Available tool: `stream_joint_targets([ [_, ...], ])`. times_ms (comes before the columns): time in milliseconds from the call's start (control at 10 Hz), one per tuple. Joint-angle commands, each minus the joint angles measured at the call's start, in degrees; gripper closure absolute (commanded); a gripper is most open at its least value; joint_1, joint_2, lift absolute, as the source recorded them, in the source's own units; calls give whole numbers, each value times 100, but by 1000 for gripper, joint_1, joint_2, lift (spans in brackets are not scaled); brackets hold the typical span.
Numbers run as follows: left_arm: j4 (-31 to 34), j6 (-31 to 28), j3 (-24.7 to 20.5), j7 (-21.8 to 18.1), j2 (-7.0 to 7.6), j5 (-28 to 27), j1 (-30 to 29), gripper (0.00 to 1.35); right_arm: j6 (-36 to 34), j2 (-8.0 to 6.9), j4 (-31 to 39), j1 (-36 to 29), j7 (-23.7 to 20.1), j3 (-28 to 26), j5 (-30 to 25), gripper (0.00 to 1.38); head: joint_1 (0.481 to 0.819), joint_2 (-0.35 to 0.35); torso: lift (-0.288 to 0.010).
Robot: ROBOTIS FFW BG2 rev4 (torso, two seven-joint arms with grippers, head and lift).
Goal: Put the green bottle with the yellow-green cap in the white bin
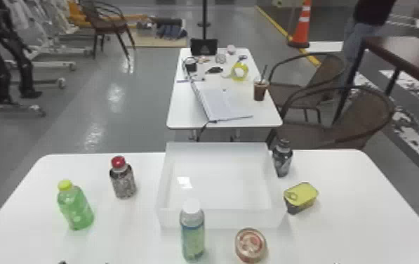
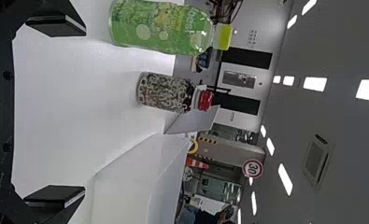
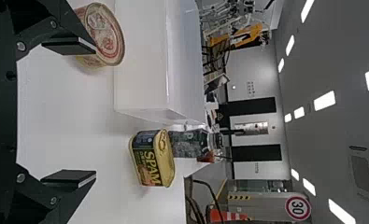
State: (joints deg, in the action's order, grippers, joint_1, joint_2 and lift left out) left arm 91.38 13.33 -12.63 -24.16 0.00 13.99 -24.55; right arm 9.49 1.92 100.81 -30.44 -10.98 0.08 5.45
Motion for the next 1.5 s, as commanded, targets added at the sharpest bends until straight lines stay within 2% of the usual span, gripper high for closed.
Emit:
stream_joint_targets([
  [0, -165, -85, 6, 8, -15, -116, 320, 104, 0, -7, -18, 21, 0, 19, 8, 329, 549, 0, -100],
  [200, -455, -155, -64, 122, -15, -432, 794, 108, 0, 2, -27, 38, 0, 28, 8, 329, 549, 0, -100],
  [400, -508, -173, -143, 729, -15, -713, 917, 108, 0, 2, -27, 47, 0, 36, 8, 329, 549, 0, -100],
  [500, -631, -190, -126, 1054, -15, -643, 996, 107, 0, -7, -44, 47, 0, 36, 8, 329, 549, 0, -100],
  [600, -859, -102, -117, 1071, -15, -573, 1163, 108, 0, -33, -44, 47, 0, 36, 8, 329, 549, 0, -100],
  [900, -1387, -102, 112, 1458, -15, -573, 1858, 108, 0, -42, -53, 56, 0, 36, 8, 329, 549, 0, -100],
  [1200, -1641, -278, 103, 2355, -15, -1118, 2385, 108, 0, -33, -71, 82, -9, 36, 26, 329, 549, 0, -100],
  [1400, -1975, -287, 94, 2750, 9, -1126, 2631, 108, 0, -42, -106, 126, -71, 36, 26, 329, 549, 0, -100],
])
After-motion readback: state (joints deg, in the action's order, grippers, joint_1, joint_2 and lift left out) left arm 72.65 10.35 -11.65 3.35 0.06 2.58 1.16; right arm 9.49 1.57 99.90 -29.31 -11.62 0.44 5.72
